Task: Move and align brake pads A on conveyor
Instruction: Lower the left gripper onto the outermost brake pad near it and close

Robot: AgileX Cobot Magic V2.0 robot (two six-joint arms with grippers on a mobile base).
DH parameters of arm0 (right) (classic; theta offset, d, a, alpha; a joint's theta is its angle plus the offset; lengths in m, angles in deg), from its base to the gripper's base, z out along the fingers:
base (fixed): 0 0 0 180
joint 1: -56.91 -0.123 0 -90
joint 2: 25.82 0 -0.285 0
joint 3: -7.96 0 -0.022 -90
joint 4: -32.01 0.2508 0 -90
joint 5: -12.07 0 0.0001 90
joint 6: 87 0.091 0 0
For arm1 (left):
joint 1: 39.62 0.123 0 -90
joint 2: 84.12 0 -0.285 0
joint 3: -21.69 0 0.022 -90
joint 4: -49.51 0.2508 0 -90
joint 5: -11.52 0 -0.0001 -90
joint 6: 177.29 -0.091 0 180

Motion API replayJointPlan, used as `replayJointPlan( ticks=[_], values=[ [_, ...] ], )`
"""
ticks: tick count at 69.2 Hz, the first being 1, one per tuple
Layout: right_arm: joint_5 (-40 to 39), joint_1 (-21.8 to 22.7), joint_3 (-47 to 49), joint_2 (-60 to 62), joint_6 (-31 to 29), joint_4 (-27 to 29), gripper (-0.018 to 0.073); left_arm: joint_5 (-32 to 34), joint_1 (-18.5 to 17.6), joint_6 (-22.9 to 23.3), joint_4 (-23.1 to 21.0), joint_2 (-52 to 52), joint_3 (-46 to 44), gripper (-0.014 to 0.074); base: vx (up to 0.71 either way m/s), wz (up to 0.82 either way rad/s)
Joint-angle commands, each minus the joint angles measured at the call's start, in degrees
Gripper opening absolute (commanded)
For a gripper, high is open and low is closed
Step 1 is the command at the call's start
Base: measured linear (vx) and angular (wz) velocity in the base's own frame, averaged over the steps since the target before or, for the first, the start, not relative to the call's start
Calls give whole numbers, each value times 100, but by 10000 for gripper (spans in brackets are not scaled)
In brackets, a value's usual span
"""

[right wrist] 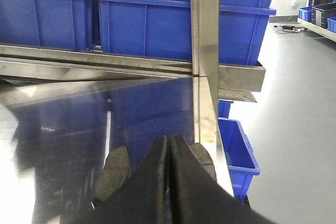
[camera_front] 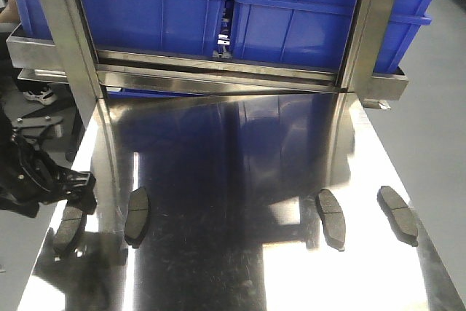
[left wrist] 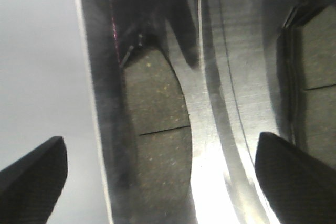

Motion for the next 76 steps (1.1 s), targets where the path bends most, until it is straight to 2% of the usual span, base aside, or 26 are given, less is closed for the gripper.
replayJointPlan(
  ticks=[1,17,36,67,76],
  values=[
    [-424,24,-104,91,-52,-2,-10,121,-125,55,-70,-100,-181,663,0,0],
    [-424,24,-104,91,-52,-2,-10,180,-229,163,-40,-9,-181,645,0,0],
    [-424,24,-104,91,-52,-2,-10,148,-229,223,84,20,-181,580,0,0],
    [-424,24,-104,91,-52,-2,-10,121,-229,213,78,141,-174,574,0,0],
    [-424,24,-104,91,-52,-2,-10,121,-229,213,83,141,-174,533,0,0]
  ],
)
